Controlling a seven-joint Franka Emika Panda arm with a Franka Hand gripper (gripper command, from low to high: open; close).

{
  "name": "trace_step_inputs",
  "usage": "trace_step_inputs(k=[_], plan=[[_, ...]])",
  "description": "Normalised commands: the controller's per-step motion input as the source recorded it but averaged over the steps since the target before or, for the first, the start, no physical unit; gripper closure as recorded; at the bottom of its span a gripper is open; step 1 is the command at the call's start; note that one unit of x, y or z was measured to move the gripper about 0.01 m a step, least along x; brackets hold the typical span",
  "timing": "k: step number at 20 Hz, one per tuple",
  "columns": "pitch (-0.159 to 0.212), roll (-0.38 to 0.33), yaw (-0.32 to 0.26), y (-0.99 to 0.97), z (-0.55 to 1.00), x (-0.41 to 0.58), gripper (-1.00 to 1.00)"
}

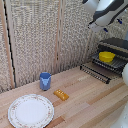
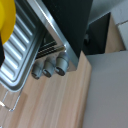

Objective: Please reach out your grabber to the yellow dish. Tenderly grip the yellow dish using your grabber. Set the yellow dish on the baking sheet. Posit your grabber on the rim of the baking sheet carrying the yellow dish. Mindfully slide the baking sheet with the yellow dish into the oven. Let go of your grabber's hold on the baking sheet's edge when it is entirely in the oven.

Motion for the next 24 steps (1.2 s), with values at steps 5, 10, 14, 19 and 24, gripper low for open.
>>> trace_step_inputs(k=[5,10,14,19,24], plan=[[0.199,-0.274,0.141,0.27,-0.29,0.000,-1.00],[0.183,-0.221,0.160,0.34,-0.40,0.069,-1.00],[0.182,-0.216,0.172,0.31,-0.43,0.072,-1.00],[0.177,-0.211,0.212,0.13,-0.48,0.078,-1.00],[0.125,-0.167,0.221,0.01,-0.46,0.323,-1.00]])
